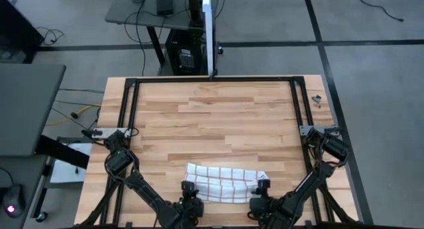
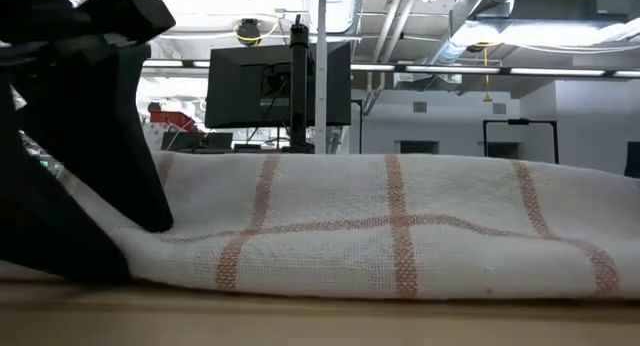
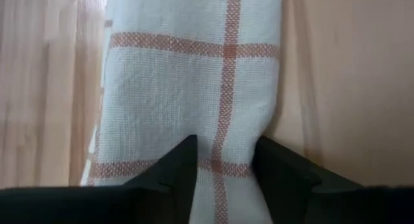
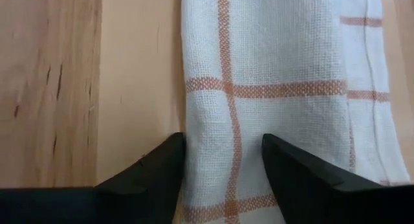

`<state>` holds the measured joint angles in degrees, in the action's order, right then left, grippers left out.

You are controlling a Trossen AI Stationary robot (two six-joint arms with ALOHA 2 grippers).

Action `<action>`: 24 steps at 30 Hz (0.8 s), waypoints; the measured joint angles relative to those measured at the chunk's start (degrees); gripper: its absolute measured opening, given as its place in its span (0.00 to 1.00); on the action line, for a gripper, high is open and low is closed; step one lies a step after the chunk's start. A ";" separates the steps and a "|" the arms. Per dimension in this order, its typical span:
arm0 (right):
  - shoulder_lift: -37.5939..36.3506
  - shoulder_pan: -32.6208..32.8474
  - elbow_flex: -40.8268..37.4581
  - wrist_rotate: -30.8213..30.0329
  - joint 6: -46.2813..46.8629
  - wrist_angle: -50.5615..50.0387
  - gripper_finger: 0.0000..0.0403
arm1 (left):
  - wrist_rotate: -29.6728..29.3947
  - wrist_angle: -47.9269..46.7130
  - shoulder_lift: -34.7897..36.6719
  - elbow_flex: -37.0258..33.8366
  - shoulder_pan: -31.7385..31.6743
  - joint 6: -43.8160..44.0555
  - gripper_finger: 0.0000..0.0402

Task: Roll towel
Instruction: Roll the white towel

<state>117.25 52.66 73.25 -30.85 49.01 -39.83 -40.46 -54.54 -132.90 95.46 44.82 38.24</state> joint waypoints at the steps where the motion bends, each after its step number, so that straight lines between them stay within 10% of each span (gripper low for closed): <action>1: -0.04 -0.20 -0.43 0.57 0.02 0.80 0.37 | 0.83 0.28 0.00 -0.11 -0.20 0.02 0.17; 7: -0.61 -0.91 -3.68 5.32 4.28 6.92 0.04 | 7.00 1.95 0.58 0.36 -1.09 1.63 0.01; 24: -7.59 2.94 -4.23 24.04 12.72 25.83 0.00 | 41.92 17.63 17.75 -8.17 -3.82 11.82 0.00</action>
<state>109.66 55.60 69.02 -6.81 61.73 -13.99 1.45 -36.91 -115.15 87.29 40.99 50.06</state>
